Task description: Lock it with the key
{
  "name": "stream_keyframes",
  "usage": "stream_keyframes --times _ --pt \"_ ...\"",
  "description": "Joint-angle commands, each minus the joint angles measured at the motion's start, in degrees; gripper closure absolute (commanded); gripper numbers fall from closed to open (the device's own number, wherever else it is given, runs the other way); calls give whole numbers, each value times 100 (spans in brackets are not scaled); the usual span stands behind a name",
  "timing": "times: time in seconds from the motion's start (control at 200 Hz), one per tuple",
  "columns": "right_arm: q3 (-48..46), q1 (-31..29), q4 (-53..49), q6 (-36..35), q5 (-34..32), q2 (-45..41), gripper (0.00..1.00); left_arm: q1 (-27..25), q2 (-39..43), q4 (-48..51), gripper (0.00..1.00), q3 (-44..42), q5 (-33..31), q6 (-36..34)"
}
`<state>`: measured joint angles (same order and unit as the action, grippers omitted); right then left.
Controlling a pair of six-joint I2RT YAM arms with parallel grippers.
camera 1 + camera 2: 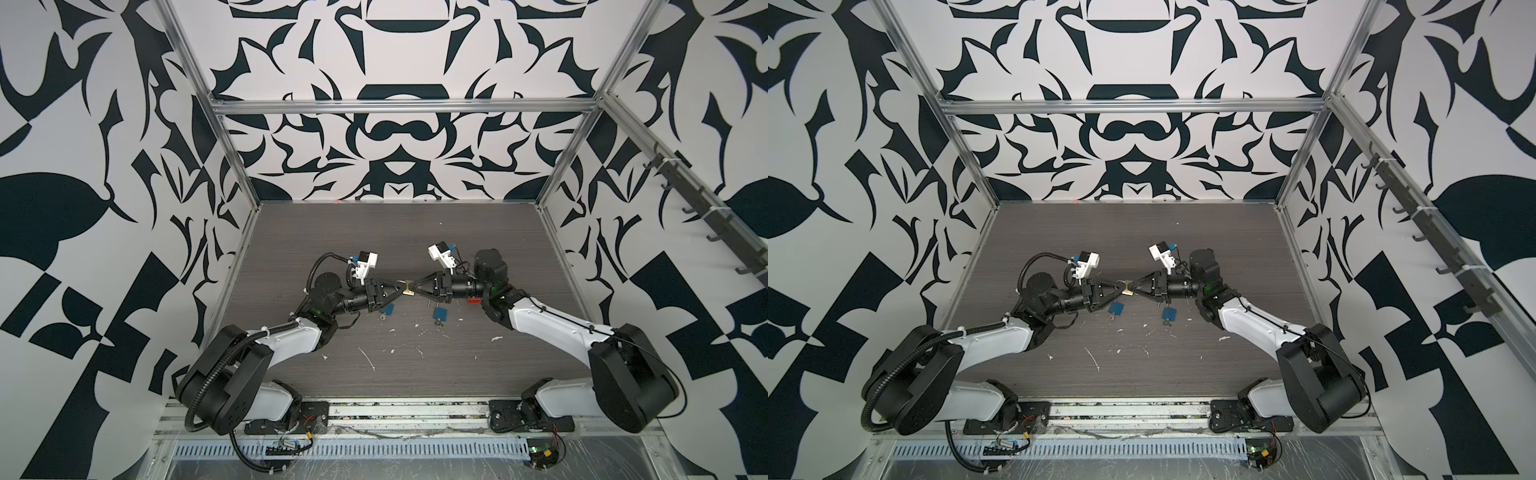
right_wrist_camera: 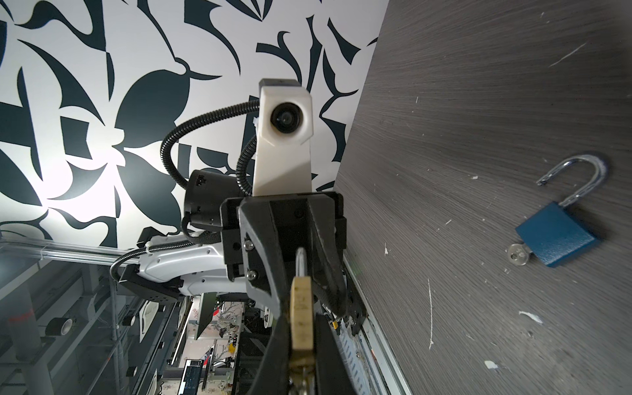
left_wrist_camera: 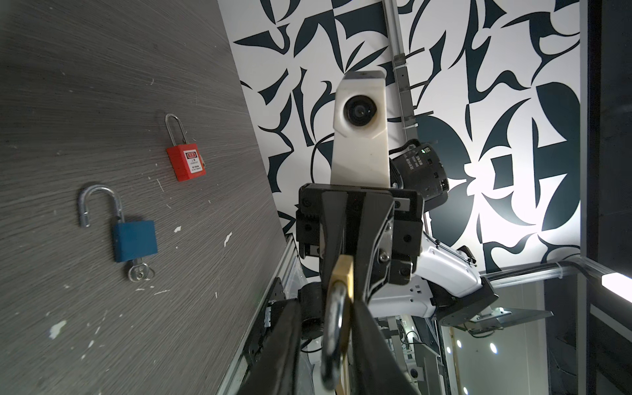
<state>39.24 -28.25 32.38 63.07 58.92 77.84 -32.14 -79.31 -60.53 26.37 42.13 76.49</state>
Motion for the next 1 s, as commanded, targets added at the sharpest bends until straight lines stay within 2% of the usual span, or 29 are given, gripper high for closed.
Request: stream_keyframes --times 0.0,0.375,0.445,0.565,0.6,0.67,0.835,0.995 --pt "119 -28 487 3 129 -25 100 30 -83 -178 71 131 71 69" --pt "193 -93 551 0 80 202 100 -22 -70 -187 76 151 94 68" --pt "200 -91 550 0 69 241 100 -23 -63 -187 82 133 85 68" --pt "172 -91 541 2 7 226 100 -23 -58 -237 100 88 78 83" --pt "146 -90 532 -15 -64 206 100 -21 -64 -261 100 59 76 79" --pt "144 -60 352 -118 -138 130 85 -23 -65 -347 100 0 23 127" --pt "15 110 -105 -400 -331 -243 59 25 -60 -722 100 -191 -158 276" --pt "-40 241 -517 -637 -380 -571 57 26 -85 -902 100 -183 -126 361"
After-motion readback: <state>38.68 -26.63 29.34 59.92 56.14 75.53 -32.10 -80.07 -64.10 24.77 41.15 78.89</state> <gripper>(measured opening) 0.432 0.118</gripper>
